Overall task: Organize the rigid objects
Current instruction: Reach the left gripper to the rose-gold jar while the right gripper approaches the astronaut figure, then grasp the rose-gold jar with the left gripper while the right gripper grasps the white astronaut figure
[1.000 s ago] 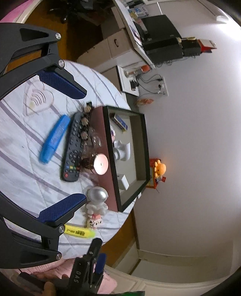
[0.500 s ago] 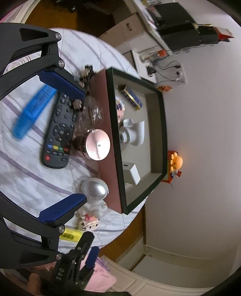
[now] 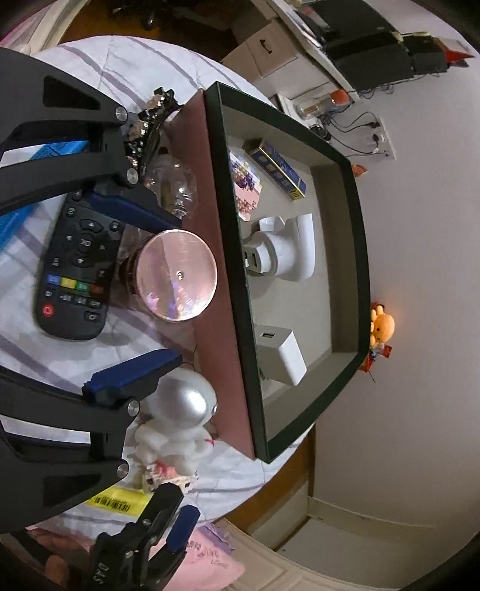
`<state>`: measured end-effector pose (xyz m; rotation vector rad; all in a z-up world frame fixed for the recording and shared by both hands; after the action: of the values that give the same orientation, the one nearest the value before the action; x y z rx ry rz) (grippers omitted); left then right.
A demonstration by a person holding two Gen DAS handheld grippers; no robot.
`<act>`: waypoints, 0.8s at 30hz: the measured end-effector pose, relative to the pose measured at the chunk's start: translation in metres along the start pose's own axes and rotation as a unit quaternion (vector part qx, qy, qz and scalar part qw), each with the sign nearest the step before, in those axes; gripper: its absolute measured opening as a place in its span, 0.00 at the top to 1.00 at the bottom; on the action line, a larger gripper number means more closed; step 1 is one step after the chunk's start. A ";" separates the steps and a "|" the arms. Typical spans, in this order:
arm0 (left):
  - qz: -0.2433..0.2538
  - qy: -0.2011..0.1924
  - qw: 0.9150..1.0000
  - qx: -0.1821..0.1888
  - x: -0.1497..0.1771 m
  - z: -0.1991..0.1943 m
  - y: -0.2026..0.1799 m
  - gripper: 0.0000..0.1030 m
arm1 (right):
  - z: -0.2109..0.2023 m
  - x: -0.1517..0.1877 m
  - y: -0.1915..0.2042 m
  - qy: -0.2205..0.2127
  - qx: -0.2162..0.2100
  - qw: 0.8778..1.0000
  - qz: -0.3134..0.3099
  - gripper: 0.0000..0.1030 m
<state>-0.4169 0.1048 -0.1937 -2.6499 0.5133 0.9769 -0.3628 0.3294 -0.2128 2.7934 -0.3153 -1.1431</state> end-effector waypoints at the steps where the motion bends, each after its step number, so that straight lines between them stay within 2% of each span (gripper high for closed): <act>1: 0.003 0.003 1.000 -0.005 -0.001 0.002 0.000 0.41 | 0.001 0.000 0.000 0.001 0.000 1.000 0.000 0.20; 2: 0.008 0.006 1.000 -0.012 -0.001 0.005 -0.001 0.44 | 0.002 0.000 0.000 0.003 -0.001 1.000 0.001 0.20; 3: 0.009 0.009 1.000 -0.018 -0.001 0.007 0.000 0.53 | 0.002 0.000 0.001 0.003 -0.002 1.000 0.000 0.20; 4: 0.006 0.012 1.000 -0.021 -0.001 0.008 0.002 0.54 | 0.002 0.001 0.001 0.004 -0.001 1.000 -0.001 0.20; 7: -0.018 0.004 1.000 0.010 -0.001 0.001 0.009 0.54 | -0.001 0.001 0.001 0.002 0.000 1.000 -0.005 0.20; 10: -0.008 0.000 1.000 -0.004 0.001 -0.009 0.009 0.54 | -0.005 0.000 0.002 -0.002 0.003 1.000 -0.005 0.20; 14: -0.007 -0.013 1.000 0.020 0.001 -0.028 0.009 0.54 | -0.010 -0.001 0.013 -0.010 0.005 1.000 -0.015 0.20; 20: 0.009 -0.011 0.999 0.029 0.011 -0.045 0.009 0.54 | -0.012 -0.003 0.037 -0.014 0.012 0.999 -0.036 0.20; 24: 0.008 -0.020 0.999 0.034 0.020 -0.061 0.016 0.54 | -0.015 -0.005 0.053 -0.024 0.001 0.998 -0.051 0.20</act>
<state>-0.3750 0.0639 -0.1640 -2.5651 0.5500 0.9966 -0.3642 0.2796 -0.1895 2.8171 -0.1801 -1.2330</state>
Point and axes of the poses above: each gripper's, at about its wrist camera, not at the fingertips, and z roughly the way its jaws point, y to its left, x to its underside, the point moved 1 cm from there along z, roughly the way its jaws point, and after that the axes turned 10 degrees about x, right-handed, at the moved point
